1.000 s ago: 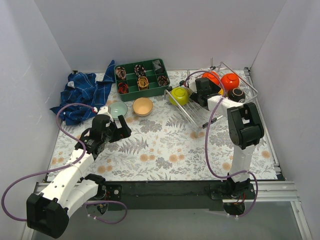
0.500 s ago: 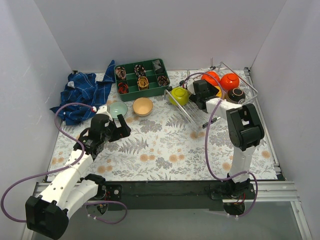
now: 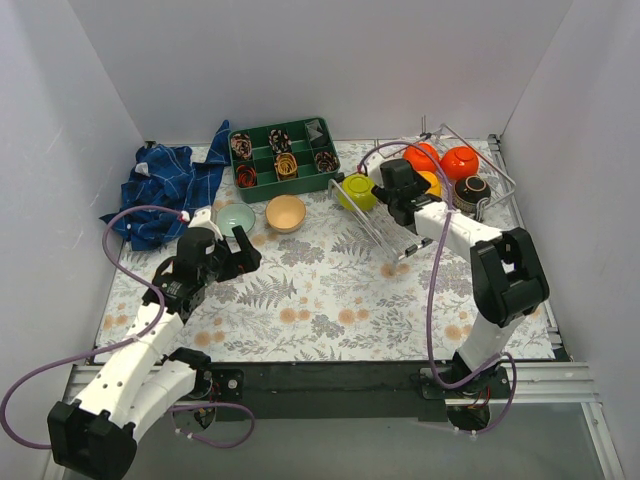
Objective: Unload the bowls from the dish rack
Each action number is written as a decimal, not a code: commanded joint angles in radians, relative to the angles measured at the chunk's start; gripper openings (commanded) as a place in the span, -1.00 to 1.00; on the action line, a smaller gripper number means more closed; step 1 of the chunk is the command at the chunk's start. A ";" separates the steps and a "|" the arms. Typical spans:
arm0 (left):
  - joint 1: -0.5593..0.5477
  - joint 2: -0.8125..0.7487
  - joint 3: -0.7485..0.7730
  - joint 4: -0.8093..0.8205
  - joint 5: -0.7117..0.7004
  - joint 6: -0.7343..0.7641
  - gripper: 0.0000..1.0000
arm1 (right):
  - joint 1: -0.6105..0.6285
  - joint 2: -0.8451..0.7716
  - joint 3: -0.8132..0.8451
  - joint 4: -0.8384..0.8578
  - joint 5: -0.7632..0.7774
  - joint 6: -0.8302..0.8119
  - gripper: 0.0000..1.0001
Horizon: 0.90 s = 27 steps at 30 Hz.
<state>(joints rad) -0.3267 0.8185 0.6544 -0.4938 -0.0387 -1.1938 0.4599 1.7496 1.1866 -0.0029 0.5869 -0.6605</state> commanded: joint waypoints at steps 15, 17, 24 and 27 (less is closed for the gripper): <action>-0.008 0.070 0.154 0.112 0.233 0.014 0.96 | 0.013 -0.452 0.001 -0.227 -0.487 0.616 -0.53; -0.009 0.103 0.180 0.150 0.284 0.005 0.97 | 0.011 -0.492 -0.011 -0.218 -0.616 0.718 -0.52; -0.025 0.195 0.225 0.273 0.395 -0.013 0.96 | 0.013 -0.579 -0.157 0.037 -0.926 1.068 -0.50; -0.040 0.217 0.225 0.328 0.402 -0.036 0.96 | 0.011 -0.599 -0.232 0.189 -1.027 1.191 -0.50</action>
<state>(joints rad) -0.3466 1.0229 0.8429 -0.2596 0.3050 -1.2049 0.4675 1.1820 1.0306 -0.0917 -0.2314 0.2672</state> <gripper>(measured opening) 0.982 0.682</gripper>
